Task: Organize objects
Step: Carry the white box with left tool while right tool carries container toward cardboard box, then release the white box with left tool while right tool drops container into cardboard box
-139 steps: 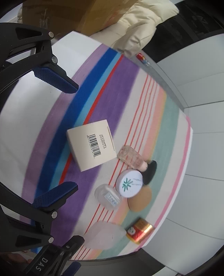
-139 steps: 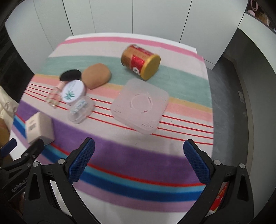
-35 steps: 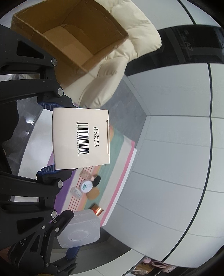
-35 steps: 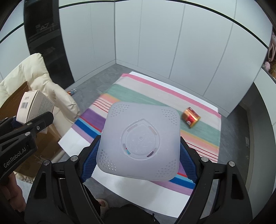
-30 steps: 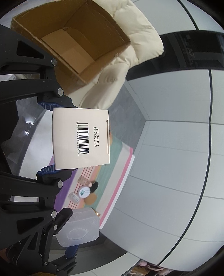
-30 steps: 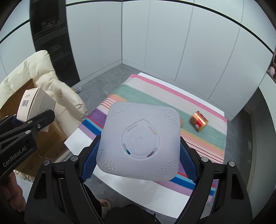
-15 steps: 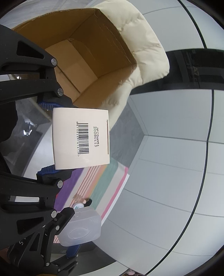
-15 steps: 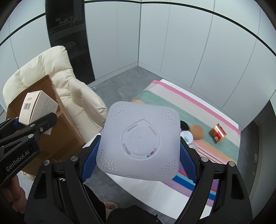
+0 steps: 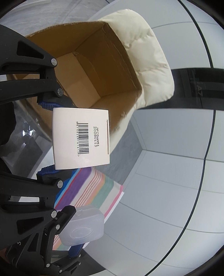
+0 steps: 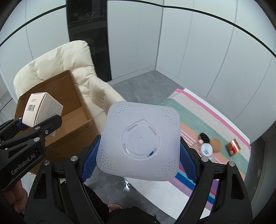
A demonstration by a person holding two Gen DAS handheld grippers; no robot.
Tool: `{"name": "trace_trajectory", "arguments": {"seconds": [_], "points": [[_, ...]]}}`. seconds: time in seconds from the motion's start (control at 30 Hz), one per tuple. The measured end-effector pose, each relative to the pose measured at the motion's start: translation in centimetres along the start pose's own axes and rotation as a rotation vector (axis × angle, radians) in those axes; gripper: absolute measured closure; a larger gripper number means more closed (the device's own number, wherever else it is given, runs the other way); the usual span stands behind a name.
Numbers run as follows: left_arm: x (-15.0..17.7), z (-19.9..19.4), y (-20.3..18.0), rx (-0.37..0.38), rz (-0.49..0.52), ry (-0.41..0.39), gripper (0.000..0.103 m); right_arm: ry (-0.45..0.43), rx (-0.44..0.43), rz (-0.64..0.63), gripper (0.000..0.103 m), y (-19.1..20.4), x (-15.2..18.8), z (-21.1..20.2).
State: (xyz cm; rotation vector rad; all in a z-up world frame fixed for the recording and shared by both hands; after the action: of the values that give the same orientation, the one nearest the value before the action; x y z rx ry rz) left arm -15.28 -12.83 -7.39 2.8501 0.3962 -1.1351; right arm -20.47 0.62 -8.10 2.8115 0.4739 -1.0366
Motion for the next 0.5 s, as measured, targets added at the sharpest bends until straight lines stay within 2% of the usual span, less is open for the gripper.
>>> {"name": "trace_trajectory", "arguments": {"seconds": [0.5], "points": [[1.0,0.7,7.0,-0.078,-0.088,0.025,0.05,0.01,-0.089,-0.09,0.018,7.7,-1.8,1.9]]}}
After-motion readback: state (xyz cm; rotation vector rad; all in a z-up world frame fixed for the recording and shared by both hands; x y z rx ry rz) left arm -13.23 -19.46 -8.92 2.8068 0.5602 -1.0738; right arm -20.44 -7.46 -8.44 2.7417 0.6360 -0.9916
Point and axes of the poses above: each gripper's, at about its wrist camera, not at the fingertips, and z roughly the way its jaws point, y to its left, x to its underside, the point moved 8 cm from there along z, roughly the way its jaws point, and after that the axes turned 3 degrees about -x, right-handed, at the moved point
